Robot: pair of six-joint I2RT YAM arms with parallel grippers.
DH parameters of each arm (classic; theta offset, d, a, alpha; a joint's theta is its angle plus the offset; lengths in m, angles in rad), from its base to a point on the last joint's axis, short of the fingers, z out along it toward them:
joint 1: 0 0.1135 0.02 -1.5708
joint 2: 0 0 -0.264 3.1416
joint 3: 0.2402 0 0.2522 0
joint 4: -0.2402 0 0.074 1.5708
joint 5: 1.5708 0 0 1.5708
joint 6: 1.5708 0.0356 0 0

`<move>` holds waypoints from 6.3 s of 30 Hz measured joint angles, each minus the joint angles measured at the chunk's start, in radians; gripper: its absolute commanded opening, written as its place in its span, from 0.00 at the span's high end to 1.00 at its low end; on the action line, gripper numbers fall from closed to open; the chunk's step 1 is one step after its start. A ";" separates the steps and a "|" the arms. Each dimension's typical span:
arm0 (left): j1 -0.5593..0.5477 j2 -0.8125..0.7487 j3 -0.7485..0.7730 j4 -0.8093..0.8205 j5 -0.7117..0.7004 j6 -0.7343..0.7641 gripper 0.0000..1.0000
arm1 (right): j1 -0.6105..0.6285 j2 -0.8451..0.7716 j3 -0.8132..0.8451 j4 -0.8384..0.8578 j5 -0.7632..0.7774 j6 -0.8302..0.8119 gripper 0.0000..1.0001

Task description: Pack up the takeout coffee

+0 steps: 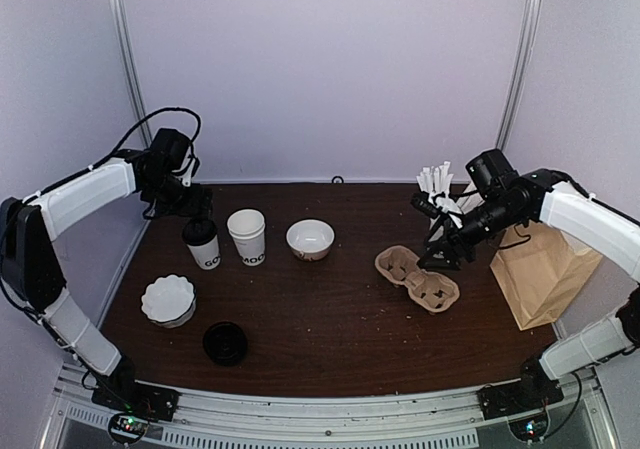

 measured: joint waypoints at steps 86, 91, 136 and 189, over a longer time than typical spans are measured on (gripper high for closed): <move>-0.535 -0.061 0.204 -0.054 0.380 0.256 0.17 | -1.008 -0.071 0.523 -0.470 0.352 -0.133 1.00; -0.535 -0.061 0.256 -0.071 0.380 0.248 0.17 | -1.008 -0.072 0.523 -0.462 0.351 -0.130 1.00; -0.535 -0.291 0.349 -0.283 0.181 0.215 0.16 | -1.008 -0.348 0.671 0.648 -0.753 1.167 1.00; -0.525 -0.336 0.153 -0.231 0.047 0.265 0.14 | 0.389 0.320 0.920 -0.333 0.020 0.196 1.00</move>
